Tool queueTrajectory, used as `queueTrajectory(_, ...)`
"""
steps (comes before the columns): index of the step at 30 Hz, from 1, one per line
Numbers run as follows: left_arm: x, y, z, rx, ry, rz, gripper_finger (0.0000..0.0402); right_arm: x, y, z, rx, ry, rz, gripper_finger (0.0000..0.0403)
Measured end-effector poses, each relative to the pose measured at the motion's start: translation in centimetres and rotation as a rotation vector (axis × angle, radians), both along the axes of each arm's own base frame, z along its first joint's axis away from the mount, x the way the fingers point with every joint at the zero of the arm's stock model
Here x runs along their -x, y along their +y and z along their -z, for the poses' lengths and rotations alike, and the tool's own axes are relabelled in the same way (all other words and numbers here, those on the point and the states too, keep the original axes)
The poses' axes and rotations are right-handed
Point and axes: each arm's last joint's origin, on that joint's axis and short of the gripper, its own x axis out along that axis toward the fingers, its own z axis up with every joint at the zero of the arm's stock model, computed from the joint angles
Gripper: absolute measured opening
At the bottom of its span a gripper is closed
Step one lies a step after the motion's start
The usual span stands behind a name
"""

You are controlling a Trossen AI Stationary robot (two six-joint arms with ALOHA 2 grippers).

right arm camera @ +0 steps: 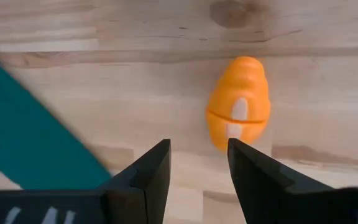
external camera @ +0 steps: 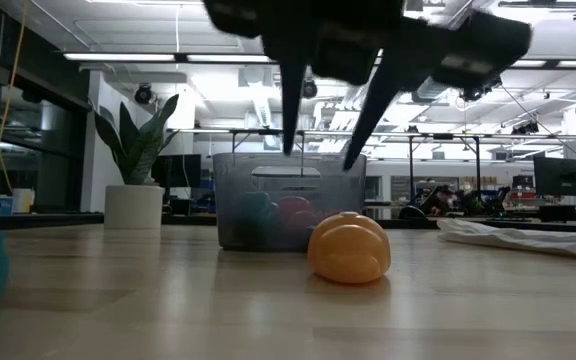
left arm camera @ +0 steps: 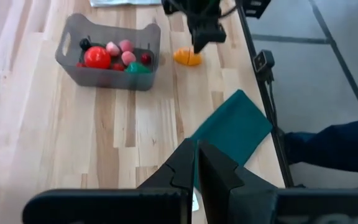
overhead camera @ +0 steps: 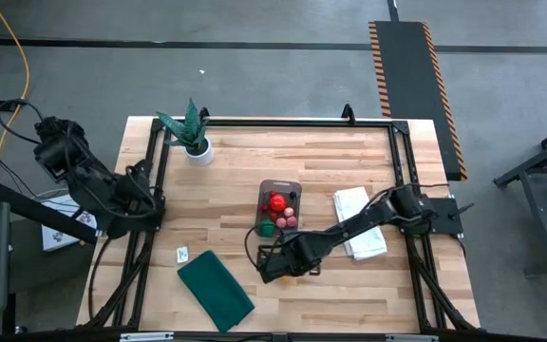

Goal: Pick and placing Produce into tupperware
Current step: Put the yellow squash into the transparent black bin

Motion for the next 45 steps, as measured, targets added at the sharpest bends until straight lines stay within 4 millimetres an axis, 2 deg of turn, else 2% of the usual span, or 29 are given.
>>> queueTrajectory(4, 0.4, 0.4, -0.1, -0.002, -0.016, -0.029, 0.0009, -0.4, -0.4, 0.7, -0.012, 0.02, 0.007, 0.0152)
queueTrajectory(15, 0.9, 0.8, 0.1, -0.026, 0.006, -0.028, 0.0009, -0.2, -0.7, 0.8, -0.011, 0.049, 0.058, 0.0152)
queueTrajectory(28, 0.9, 0.8, 0.1, -0.037, 0.005, -0.017, 0.001, -1.4, -0.3, 0.4, -0.01, -0.084, -0.104, 0.0152)
queueTrajectory(45, 0.8, 0.8, 0.1, -0.029, 0.001, -0.038, 0.001, -1.0, -0.8, 0.6, -0.032, -0.028, 0.024, 0.0152)
